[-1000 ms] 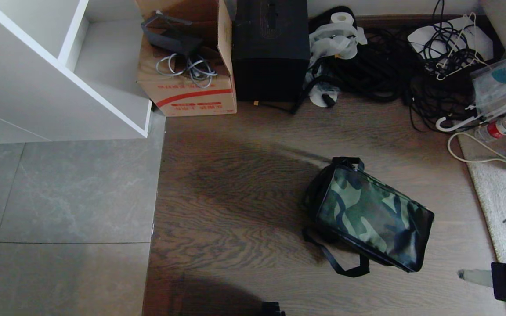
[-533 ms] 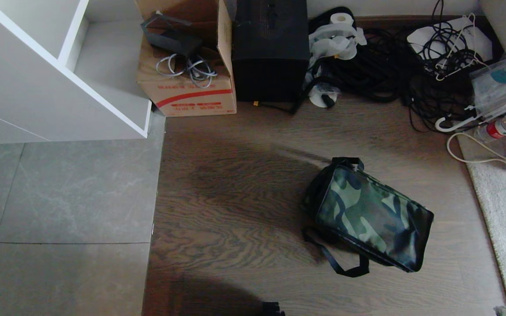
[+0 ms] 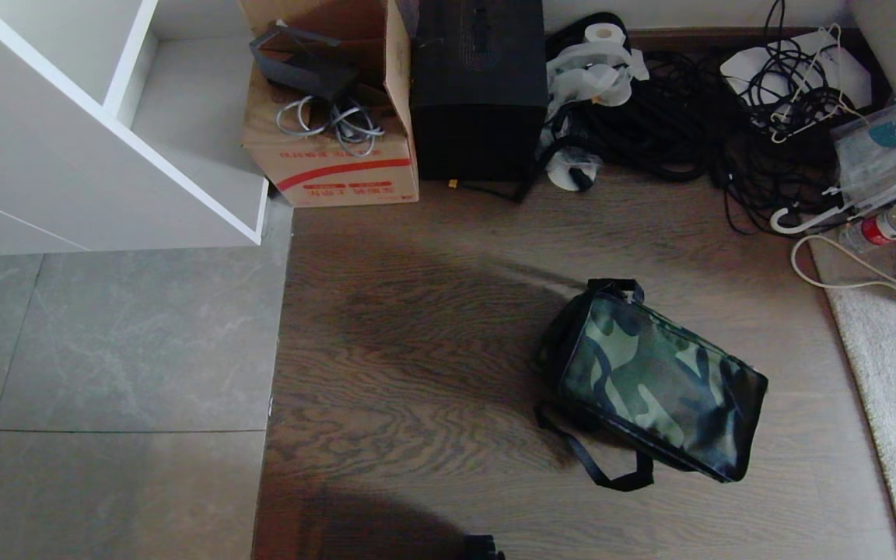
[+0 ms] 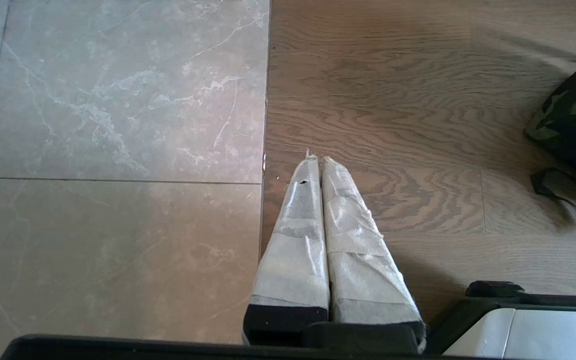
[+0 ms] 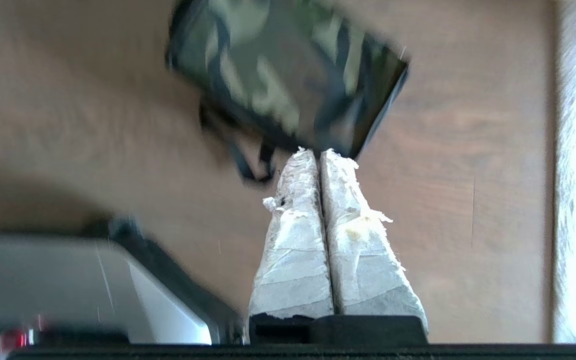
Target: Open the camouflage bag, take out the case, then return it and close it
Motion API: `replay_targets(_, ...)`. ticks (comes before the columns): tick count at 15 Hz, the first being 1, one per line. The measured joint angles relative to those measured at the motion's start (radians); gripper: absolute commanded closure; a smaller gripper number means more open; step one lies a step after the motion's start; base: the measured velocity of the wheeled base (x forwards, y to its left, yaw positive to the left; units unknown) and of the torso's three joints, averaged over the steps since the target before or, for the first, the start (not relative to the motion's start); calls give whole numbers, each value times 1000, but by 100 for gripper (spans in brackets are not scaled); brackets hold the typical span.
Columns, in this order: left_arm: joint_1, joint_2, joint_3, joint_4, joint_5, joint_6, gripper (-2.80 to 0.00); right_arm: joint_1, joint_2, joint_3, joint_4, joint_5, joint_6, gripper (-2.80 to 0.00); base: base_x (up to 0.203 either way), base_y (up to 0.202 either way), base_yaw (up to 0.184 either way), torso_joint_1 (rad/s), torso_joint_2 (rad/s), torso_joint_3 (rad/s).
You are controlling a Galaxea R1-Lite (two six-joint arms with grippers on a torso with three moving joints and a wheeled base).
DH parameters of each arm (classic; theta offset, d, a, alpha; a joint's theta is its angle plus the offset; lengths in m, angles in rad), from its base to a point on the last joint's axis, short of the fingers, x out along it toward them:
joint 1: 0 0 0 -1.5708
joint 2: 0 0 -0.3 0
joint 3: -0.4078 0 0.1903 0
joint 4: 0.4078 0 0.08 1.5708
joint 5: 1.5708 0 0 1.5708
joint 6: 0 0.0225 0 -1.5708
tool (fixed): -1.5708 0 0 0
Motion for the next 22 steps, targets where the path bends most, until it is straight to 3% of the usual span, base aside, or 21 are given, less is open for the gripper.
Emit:
replay_targets(5,0,0,0,0,0,0,0,-12,-110,3,20,-16,85,0,0,0,0,0,0,0)
replay_targets(22,0,0,0,0,15,-37,0,-13,-126,4,17,-16,85,0,0,0,0,0,0,22)
